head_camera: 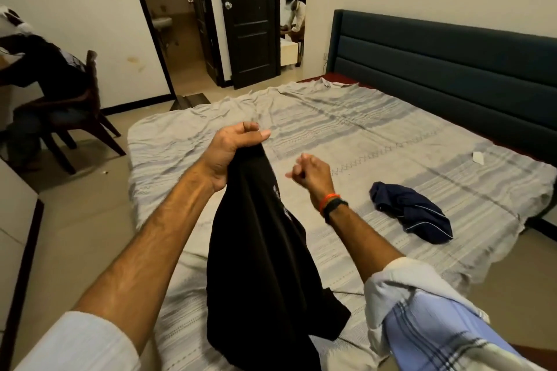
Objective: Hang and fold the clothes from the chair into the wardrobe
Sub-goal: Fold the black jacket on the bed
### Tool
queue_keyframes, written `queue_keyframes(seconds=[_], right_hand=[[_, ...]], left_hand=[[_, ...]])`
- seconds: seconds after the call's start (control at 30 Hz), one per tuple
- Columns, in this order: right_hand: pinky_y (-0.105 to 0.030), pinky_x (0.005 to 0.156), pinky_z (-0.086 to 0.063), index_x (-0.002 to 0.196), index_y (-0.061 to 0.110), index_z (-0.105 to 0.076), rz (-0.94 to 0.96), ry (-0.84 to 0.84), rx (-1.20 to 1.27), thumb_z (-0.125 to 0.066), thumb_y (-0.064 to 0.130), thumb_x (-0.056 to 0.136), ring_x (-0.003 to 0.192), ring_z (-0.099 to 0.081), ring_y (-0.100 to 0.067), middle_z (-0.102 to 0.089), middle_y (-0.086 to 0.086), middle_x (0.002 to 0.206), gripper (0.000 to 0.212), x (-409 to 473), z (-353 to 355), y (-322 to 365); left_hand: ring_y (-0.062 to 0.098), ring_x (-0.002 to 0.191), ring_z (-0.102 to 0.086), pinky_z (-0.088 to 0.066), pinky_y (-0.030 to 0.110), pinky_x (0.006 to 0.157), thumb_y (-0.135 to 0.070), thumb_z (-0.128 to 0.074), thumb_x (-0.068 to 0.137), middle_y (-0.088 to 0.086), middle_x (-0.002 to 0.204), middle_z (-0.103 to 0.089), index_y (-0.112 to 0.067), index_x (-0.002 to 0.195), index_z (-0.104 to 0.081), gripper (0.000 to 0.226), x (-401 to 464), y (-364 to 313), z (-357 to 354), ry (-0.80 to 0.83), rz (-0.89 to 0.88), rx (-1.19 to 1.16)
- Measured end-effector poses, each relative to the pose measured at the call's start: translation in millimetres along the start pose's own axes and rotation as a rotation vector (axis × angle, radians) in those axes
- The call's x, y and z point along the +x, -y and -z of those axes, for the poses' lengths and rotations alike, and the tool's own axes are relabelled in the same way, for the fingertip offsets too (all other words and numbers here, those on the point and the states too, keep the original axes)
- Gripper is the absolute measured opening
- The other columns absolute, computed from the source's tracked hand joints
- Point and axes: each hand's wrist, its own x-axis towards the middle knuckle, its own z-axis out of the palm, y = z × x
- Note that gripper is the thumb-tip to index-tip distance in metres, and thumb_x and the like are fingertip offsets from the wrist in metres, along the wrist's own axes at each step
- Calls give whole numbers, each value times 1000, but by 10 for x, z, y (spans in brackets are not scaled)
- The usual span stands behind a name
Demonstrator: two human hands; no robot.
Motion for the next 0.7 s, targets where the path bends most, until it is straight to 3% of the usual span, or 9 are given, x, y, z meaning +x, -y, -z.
queue_keyframes(seconds=[0.07,0.17,0.23,0.3,0.4,0.53,0.63,0.7], right_hand=[[-25,70,-54,81,12,-56,5,120,57,-44,18,105,62,-57,-11,-52,0,64,28,105,21,310],[-27,85,-50,99,11,-64,40,493,-329,-57,-2,95,96,-65,-14,-69,-2,92,15,193,55,520],[-25,93,-50,117,4,-61,36,693,-534,-58,-19,81,114,-61,-19,-68,-9,115,43,173,64,396],[-23,97,-49,125,2,-59,32,785,-644,-59,-18,77,115,-61,-16,-65,-7,124,52,99,75,151],[-33,99,-49,118,10,-68,100,612,-763,-67,0,79,108,-65,-19,-71,-5,115,40,74,70,-110],[-25,80,-44,104,9,-71,154,346,-890,-57,-5,83,101,-65,-25,-72,-10,102,29,150,106,-56],[-28,83,-47,100,8,-71,237,204,-789,-48,-11,78,96,-63,-22,-72,-8,97,37,211,224,80],[-25,92,-47,106,7,-71,266,109,-688,-46,-11,81,103,-62,-18,-72,-8,106,40,263,260,191]], left_hand=[[13,56,-61,-50,23,57,-3,-80,65,1,66,-64,-17,96,-56,41,-28,85,67,-40,37,67],[13,51,-60,-50,22,52,-2,-74,67,3,62,-61,-16,102,-53,43,-62,147,51,-21,20,-53],[13,52,-60,-51,24,54,-2,-72,67,2,62,-61,-15,106,-52,45,-42,88,7,-29,-21,-51],[13,52,-62,-52,23,53,0,-71,66,2,62,-62,-15,106,-52,47,-30,1,-53,-39,-52,-33],[15,54,-63,-54,23,54,4,-71,66,4,65,-64,-15,103,-52,46,-30,-50,-54,-50,-70,-32],[20,60,-65,-56,26,59,3,-72,65,10,72,-64,-16,105,-54,47,-67,-12,112,-115,-28,-5],[17,64,-68,-56,26,60,-1,-82,57,9,81,-69,-18,104,-61,54,-122,30,324,-219,63,226],[15,67,-70,-55,27,64,-8,-87,58,9,87,-71,-19,102,-66,50,-160,92,476,-254,158,427]])
